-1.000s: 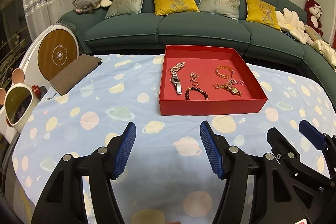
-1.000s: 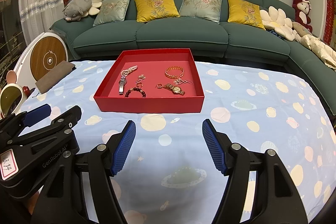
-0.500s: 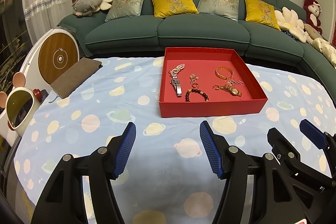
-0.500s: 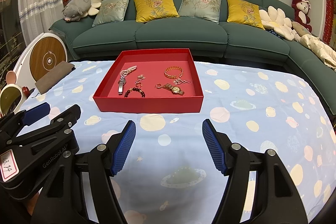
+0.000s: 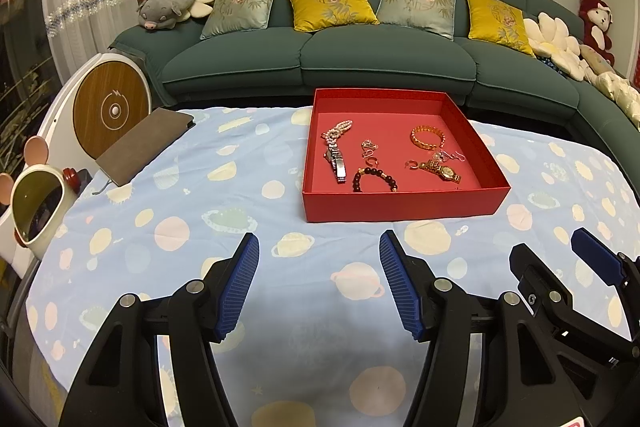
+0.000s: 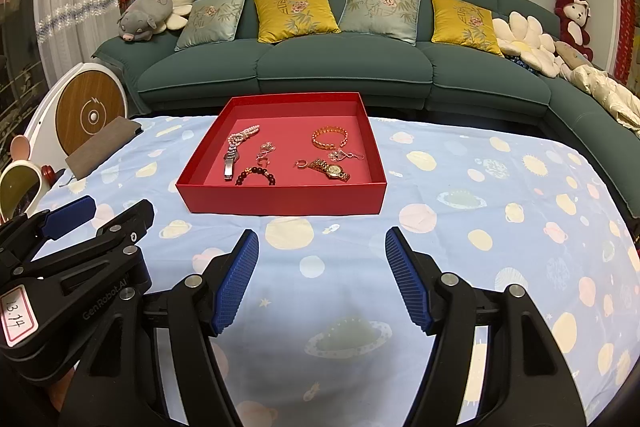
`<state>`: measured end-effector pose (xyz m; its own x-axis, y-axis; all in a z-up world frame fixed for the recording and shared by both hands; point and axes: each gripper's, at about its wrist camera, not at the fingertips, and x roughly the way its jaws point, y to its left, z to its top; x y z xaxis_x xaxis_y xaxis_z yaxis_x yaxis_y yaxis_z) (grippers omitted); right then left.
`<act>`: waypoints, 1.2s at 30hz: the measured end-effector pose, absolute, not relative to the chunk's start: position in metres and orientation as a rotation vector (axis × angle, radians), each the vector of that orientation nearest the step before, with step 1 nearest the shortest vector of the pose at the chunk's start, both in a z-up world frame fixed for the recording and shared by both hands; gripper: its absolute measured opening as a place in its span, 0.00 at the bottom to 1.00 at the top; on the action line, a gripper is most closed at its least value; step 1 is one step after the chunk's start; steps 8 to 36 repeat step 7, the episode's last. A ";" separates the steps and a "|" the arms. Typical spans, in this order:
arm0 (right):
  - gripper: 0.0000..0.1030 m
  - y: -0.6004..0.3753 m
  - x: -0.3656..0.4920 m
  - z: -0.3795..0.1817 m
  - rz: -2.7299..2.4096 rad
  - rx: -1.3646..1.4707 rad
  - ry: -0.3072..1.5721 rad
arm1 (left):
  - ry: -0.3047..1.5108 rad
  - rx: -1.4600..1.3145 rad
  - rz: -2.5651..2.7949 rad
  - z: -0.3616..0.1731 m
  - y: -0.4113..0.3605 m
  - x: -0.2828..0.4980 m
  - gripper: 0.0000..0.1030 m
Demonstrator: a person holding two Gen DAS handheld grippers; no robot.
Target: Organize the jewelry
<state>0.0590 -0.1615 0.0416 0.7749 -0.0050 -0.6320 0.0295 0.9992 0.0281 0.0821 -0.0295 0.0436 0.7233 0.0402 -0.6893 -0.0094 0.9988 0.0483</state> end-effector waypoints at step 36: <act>0.66 -0.166 0.058 0.041 -0.037 0.047 0.682 | 0.763 0.024 0.026 0.043 -0.027 0.083 0.58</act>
